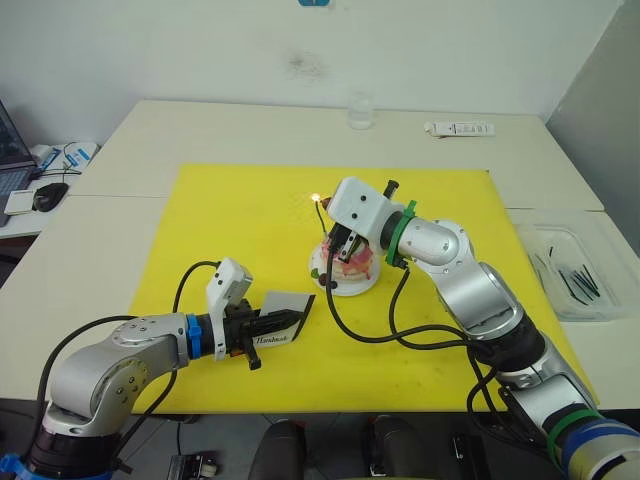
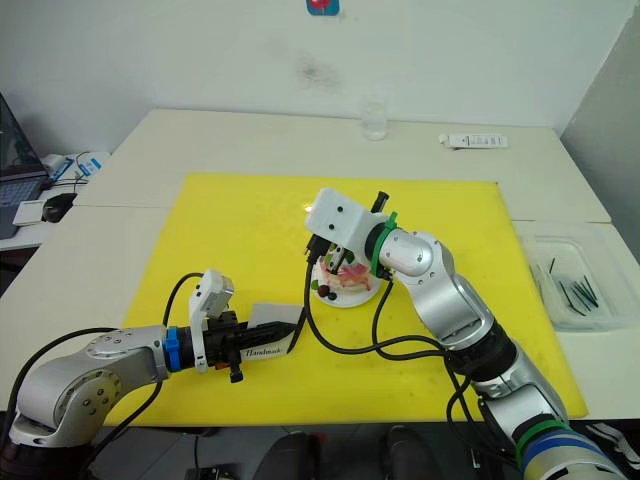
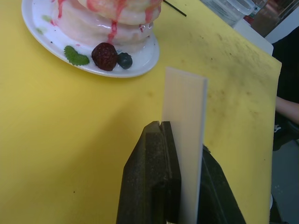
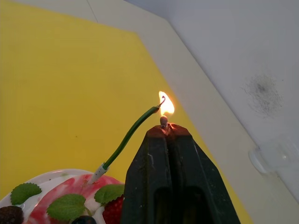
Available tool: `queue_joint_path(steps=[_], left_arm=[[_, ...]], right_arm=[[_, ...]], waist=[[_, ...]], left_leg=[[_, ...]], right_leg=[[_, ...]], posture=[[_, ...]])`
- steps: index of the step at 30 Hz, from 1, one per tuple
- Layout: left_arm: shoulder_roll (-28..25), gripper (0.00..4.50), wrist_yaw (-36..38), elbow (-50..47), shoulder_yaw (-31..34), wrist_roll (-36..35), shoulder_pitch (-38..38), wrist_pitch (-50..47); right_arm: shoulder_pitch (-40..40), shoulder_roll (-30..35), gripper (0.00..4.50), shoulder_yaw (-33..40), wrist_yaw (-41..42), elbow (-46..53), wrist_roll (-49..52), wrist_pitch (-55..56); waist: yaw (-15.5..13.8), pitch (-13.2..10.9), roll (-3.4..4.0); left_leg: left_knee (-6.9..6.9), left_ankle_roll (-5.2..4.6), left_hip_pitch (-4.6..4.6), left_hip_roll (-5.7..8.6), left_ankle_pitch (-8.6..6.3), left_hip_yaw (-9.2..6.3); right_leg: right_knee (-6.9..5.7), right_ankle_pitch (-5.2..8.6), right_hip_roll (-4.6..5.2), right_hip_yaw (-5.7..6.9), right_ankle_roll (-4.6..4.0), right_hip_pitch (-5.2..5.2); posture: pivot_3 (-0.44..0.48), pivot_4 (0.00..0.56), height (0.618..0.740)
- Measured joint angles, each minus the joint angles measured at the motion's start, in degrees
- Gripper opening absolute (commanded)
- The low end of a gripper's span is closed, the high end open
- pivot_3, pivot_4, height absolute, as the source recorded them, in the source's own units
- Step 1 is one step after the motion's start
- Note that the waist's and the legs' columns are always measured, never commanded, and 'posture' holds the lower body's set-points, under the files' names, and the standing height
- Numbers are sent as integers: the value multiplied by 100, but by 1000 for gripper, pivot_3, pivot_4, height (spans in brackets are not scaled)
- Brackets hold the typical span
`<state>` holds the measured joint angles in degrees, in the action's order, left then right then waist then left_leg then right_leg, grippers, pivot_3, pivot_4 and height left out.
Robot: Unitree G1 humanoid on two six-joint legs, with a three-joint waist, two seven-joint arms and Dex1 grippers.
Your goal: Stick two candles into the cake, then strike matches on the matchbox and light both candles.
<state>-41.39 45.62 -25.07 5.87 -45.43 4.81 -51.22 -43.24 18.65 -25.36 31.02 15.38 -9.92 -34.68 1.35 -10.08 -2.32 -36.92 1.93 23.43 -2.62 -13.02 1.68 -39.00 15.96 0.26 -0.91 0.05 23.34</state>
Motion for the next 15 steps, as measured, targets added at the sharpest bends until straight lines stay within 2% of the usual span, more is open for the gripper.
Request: queue_joint_path(steps=[15], left_arm=[[0,0,3,4,1,0,12,0]], right_arm=[[0,0,77,0,16,92,0,-97]], waist=[[0,0,0]], left_leg=[[0,0,0,0,0,0]], right_leg=[[0,0,0,0,1,0]], posture=[[0,150,740]])
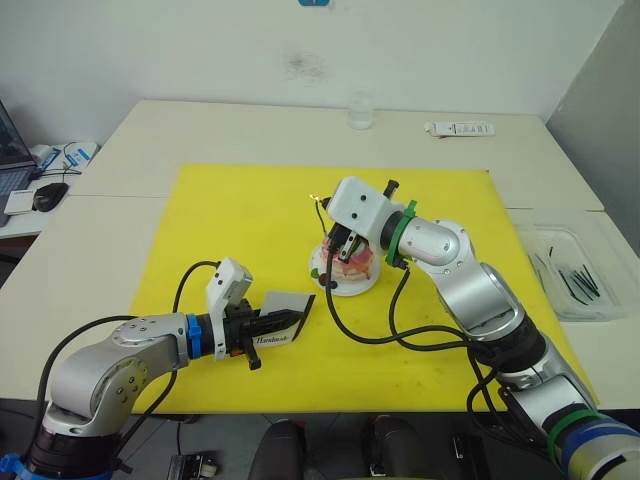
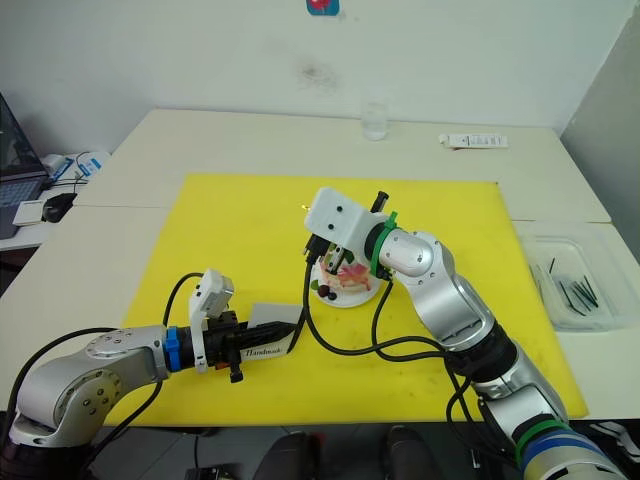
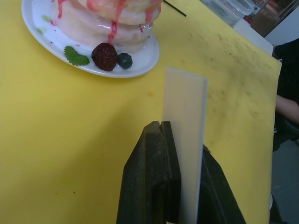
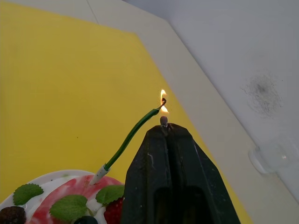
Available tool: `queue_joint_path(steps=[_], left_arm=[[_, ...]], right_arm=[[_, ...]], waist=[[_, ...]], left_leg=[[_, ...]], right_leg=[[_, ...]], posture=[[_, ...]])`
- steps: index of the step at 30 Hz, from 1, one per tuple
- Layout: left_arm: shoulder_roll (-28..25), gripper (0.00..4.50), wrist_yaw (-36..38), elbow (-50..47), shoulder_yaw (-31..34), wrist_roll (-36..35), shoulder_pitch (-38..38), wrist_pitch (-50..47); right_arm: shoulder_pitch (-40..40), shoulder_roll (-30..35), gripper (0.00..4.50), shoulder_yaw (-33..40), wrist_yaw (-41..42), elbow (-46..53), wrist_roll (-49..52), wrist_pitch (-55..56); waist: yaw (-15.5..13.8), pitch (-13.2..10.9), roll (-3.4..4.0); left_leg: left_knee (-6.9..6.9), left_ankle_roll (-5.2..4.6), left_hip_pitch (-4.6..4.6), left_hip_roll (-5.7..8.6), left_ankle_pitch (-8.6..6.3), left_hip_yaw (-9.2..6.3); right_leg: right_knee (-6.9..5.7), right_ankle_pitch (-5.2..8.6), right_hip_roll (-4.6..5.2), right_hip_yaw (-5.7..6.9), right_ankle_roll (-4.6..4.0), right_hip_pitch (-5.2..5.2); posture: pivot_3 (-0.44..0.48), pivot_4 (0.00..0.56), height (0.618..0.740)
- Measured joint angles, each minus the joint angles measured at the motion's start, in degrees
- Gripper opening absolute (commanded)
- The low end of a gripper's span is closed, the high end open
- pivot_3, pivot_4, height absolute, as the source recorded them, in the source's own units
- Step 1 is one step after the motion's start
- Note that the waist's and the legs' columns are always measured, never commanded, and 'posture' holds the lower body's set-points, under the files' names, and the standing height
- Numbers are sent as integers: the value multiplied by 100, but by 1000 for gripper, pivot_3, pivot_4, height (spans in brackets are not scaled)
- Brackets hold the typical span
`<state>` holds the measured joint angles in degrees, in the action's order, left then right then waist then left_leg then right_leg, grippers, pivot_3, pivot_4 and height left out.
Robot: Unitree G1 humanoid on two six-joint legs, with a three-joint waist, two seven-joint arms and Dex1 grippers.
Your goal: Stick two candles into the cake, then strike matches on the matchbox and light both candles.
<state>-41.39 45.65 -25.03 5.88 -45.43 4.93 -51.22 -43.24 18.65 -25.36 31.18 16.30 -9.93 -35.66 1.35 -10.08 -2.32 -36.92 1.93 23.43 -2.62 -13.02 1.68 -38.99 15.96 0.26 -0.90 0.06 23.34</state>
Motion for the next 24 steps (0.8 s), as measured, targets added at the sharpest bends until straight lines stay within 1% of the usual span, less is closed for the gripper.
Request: queue_joint_path(steps=[12,19,24], left_arm=[[14,0,1,16,-6,0,39,-3],[18,0,1,18,-31,1,55,-5],[20,0,1,18,-44,1,59,-5]], right_arm=[[2,8,77,29,14,138,11,-54],[0,-137,77,478,12,584,240,-587],[-90,-458,77,952,-70,919,541,-1009]], waist=[[0,0,0],[-1,0,0],[0,0,0]], left_leg=[[0,0,0,0,0,0],[1,0,0,0,0,-2],[1,0,0,0,0,-3]], right_leg=[[0,0,0,0,1,0],[0,0,0,1,-1,0],[-1,1,0,1,1,0]], posture=[[0,150,740],[0,150,740],[0,150,740]])
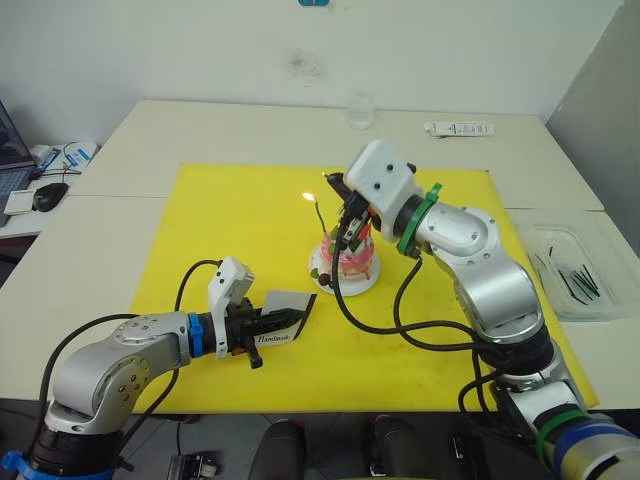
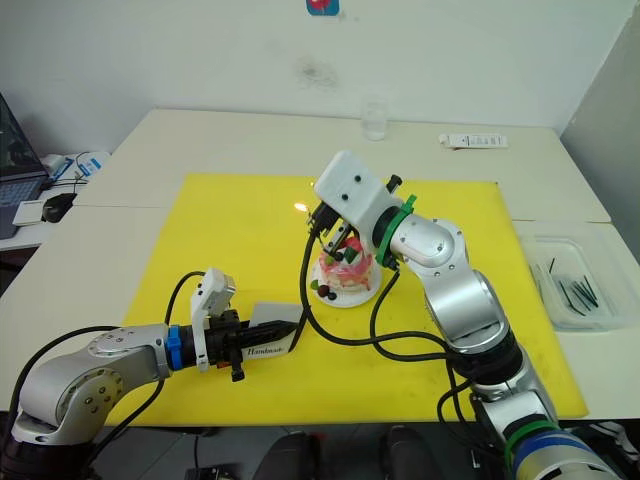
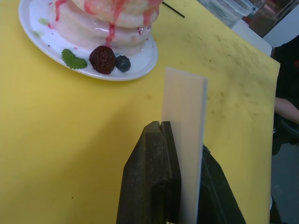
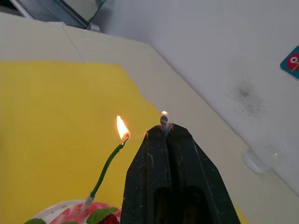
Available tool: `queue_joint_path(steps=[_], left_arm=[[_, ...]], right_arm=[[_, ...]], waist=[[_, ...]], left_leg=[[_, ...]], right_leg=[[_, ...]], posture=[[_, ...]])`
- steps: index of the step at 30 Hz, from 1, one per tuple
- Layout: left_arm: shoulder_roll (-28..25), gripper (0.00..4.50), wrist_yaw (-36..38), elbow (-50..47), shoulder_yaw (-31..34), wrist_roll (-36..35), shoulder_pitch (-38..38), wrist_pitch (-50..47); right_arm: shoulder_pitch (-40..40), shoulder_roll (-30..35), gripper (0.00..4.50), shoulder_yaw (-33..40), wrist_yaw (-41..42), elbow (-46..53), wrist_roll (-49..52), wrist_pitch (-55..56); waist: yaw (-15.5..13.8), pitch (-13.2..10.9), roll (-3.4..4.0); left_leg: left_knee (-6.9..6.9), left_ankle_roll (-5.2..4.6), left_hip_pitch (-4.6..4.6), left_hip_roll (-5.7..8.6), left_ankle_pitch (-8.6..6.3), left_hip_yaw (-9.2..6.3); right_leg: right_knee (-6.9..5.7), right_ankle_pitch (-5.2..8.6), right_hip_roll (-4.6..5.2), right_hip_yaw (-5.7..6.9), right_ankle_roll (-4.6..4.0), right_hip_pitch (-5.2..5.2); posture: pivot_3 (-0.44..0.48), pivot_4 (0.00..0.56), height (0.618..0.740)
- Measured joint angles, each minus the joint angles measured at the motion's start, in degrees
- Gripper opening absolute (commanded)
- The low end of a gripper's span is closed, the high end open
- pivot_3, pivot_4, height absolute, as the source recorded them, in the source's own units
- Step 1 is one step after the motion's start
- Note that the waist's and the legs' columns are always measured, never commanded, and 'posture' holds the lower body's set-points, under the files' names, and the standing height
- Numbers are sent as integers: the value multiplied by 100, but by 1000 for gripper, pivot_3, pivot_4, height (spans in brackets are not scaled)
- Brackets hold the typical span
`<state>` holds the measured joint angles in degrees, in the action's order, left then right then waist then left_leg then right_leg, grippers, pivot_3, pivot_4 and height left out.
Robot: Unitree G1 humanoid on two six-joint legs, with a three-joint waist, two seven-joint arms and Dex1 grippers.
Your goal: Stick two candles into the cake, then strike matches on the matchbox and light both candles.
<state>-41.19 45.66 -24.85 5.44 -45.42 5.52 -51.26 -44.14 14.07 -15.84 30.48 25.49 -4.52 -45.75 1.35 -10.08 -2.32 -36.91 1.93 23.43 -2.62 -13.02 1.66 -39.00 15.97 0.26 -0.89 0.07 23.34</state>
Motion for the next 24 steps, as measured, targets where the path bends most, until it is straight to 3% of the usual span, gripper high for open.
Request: queue_joint_path(steps=[7,11,17,24], left_arm=[[11,0,14,68,-64,4,54,1],[31,0,24,74,-95,9,83,9],[93,0,53,62,-150,8,89,20],[269,0,54,-79,-211,-188,142,-103]], right_arm=[[-609,-167,77,884,-183,318,514,-371],[-519,418,77,1360,-170,546,672,-585],[1017,1866,77,2310,-27,678,674,-624],[2502,2295,77,3501,35,194,822,-124]], waist=[[-10,-1,1],[-41,-1,2],[-118,-2,3],[-114,-7,12]], left_leg=[[0,0,1,3,0,2],[0,0,5,8,0,2],[2,-1,10,13,0,9],[-2,-1,10,5,0,6]], right_leg=[[3,-5,3,0,-8,-1],[5,-6,8,2,-10,0],[12,4,13,-4,6,3],[6,10,-1,-5,17,3]], posture=[[0,150,740],[0,150,740],[0,150,740],[0,150,740]])
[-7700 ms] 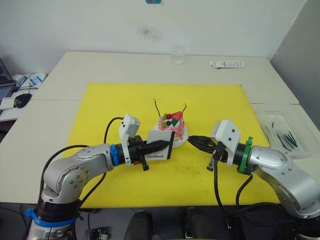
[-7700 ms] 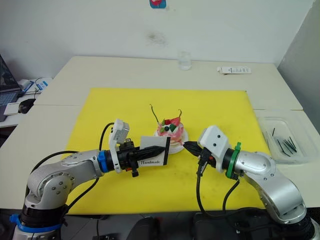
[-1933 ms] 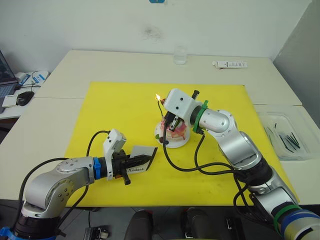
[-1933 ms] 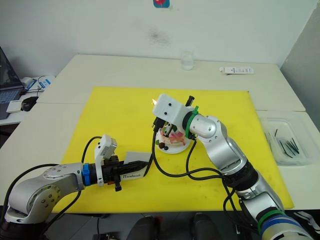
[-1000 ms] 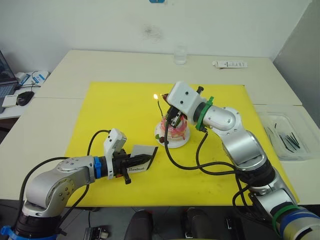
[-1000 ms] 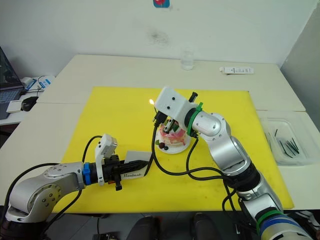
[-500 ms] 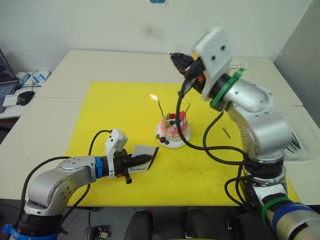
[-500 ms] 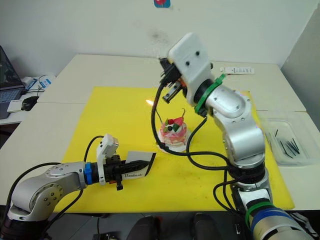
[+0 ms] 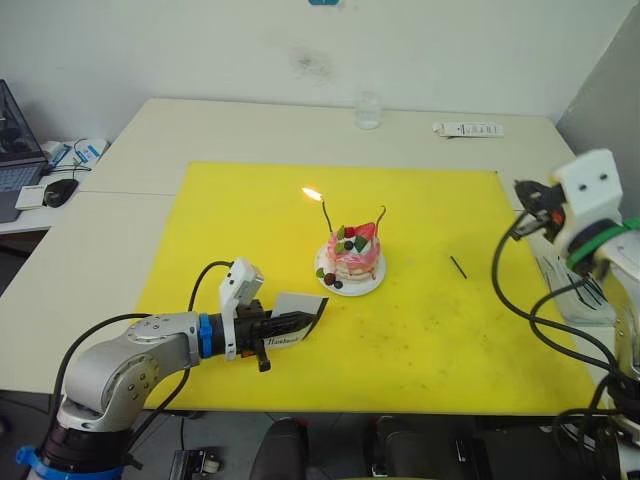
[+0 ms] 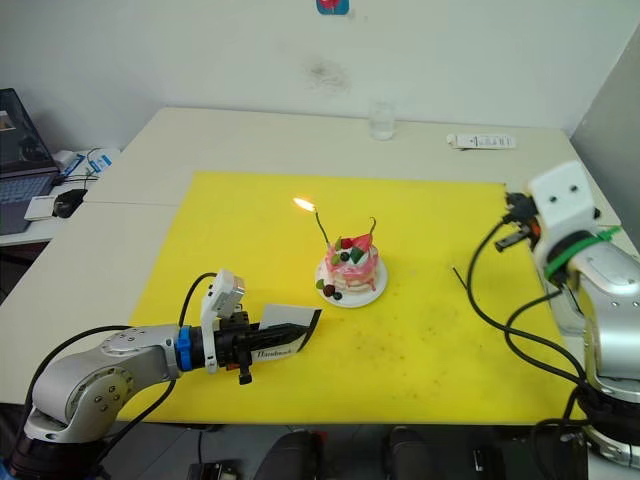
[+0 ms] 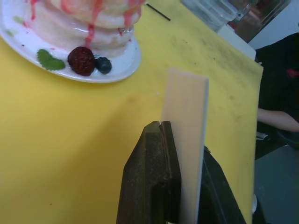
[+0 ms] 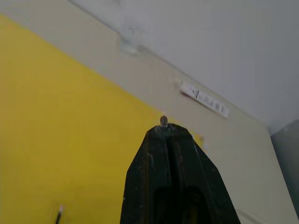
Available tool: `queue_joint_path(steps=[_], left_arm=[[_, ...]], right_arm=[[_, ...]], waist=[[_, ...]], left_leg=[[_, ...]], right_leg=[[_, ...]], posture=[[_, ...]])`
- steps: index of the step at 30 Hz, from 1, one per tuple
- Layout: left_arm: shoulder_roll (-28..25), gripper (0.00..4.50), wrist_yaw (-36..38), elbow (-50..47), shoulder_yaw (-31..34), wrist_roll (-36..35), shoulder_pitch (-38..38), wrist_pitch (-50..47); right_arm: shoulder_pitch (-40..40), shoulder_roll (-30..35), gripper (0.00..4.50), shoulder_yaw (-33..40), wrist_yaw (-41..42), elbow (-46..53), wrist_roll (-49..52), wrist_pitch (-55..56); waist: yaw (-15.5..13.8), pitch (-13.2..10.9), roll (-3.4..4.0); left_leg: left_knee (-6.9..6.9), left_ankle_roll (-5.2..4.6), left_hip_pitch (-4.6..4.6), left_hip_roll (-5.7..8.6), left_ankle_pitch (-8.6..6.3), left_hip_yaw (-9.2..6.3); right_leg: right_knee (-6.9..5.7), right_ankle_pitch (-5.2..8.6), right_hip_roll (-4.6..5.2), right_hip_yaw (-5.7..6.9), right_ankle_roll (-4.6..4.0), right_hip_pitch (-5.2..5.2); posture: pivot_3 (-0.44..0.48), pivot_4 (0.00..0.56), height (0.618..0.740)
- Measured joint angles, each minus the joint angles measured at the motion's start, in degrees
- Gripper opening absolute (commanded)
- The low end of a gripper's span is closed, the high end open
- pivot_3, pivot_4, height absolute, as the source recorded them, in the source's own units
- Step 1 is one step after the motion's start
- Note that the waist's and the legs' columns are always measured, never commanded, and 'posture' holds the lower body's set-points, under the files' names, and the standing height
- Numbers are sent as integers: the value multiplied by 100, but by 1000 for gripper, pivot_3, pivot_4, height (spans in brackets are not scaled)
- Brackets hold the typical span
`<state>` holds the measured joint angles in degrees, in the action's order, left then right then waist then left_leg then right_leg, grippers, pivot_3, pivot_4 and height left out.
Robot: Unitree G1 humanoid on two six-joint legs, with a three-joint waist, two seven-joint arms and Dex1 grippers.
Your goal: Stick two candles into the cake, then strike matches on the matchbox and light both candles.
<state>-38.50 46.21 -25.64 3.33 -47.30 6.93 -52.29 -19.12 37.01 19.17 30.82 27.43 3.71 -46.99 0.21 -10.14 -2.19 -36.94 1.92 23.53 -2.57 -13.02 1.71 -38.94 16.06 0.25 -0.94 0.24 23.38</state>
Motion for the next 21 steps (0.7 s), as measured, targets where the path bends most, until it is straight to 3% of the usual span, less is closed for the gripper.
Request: queue_joint_path(steps=[5,14,17,21], left_arm=[[148,0,-120,-286,-92,-192,-26,-99],[219,0,-212,-448,-113,-238,-425,-86],[226,0,-235,-503,-112,-238,-463,-58],[225,0,-237,-531,-112,-235,-567,12]], right_arm=[[391,242,77,424,-78,-991,15,498],[100,662,77,641,-611,-2984,-79,827],[-89,673,712,633,-733,-3367,-57,752],[-149,673,2084,623,-794,-3498,5,737]], waist=[[22,0,0],[85,3,5],[121,3,6],[130,4,8]], left_leg=[[-2,0,-4,0,0,5],[1,0,-9,-7,0,5],[0,0,-9,-5,0,5],[0,0,-9,-4,0,6]], right_leg=[[-2,-2,-8,-7,3,-1],[-4,-1,-19,-10,2,-2],[-5,-2,-21,-12,2,-4],[-4,-1,-21,-13,2,-4]], posture=[[0,150,740],[0,150,740],[0,150,740],[0,150,740]])
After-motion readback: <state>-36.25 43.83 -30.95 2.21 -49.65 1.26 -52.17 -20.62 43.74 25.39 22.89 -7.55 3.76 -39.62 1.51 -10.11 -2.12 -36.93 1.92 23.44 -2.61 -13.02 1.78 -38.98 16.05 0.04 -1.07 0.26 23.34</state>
